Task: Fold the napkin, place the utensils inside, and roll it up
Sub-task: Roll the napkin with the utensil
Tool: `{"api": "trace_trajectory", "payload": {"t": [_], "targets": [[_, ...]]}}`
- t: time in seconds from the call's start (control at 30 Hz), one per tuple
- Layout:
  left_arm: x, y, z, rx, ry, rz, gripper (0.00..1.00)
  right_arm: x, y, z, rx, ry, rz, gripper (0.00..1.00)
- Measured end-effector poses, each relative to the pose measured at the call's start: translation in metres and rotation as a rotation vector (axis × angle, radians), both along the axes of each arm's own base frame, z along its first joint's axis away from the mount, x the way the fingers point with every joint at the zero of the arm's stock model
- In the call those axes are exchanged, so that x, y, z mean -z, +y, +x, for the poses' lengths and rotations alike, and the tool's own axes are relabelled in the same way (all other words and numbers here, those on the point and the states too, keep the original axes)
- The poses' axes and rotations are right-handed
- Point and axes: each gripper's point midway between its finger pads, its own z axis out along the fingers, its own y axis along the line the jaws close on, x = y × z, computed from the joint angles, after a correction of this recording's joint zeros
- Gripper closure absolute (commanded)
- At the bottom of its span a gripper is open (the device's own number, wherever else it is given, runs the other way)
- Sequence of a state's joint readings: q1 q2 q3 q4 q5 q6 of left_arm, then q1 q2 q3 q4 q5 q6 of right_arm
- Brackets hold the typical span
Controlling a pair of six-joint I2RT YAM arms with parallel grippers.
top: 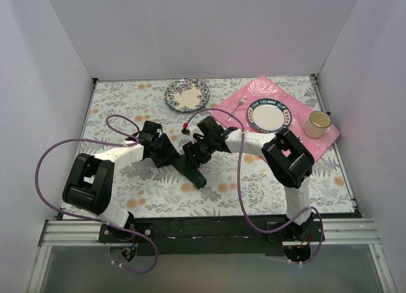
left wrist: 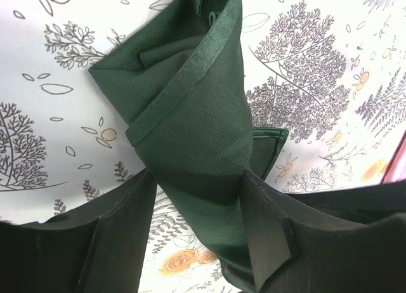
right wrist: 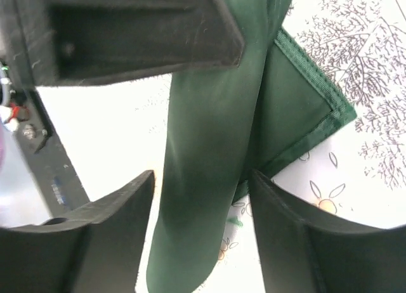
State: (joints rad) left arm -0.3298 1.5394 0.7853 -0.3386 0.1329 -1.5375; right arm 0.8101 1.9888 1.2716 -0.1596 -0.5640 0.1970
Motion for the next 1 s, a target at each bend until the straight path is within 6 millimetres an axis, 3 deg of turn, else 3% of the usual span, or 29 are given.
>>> {"api": "trace_trajectory", "payload": {"t": [0.23, 0.43, 0.57, 0.73, 0.8, 0.87, 1.0], "targets": [[0.000, -0.002, 0.003, 0.009, -0.001, -0.001, 0.46, 0.006, -0.026, -0.018, 0.007, -0.061, -0.073, 0.32], [0.000, -0.003, 0.007, 0.016, -0.006, -0.001, 0.47, 0.011, -0.046, -0.027, 0.025, -0.107, -0.079, 0.53], [0.001, -0.003, 0.008, 0.020, -0.004, -0.008, 0.46, 0.015, -0.049, -0.027, 0.038, -0.125, -0.066, 0.60], [0.000, -0.005, 0.010, 0.031, -0.008, -0.016, 0.46, 0.016, -0.047, -0.028, 0.035, -0.136, -0.030, 0.64], [0.001, -0.005, 0.011, 0.034, -0.010, -0.017, 0.46, 0.016, -0.046, -0.028, 0.034, -0.138, -0.029, 0.58], [0.000, -0.006, 0.011, 0.035, -0.011, -0.021, 0.47, 0.016, -0.047, -0.028, 0.033, -0.140, -0.037, 0.42], [0.000, -0.006, 0.012, 0.040, -0.011, -0.025, 0.47, 0.008, -0.046, -0.020, 0.031, -0.206, -0.115, 0.26]]}}
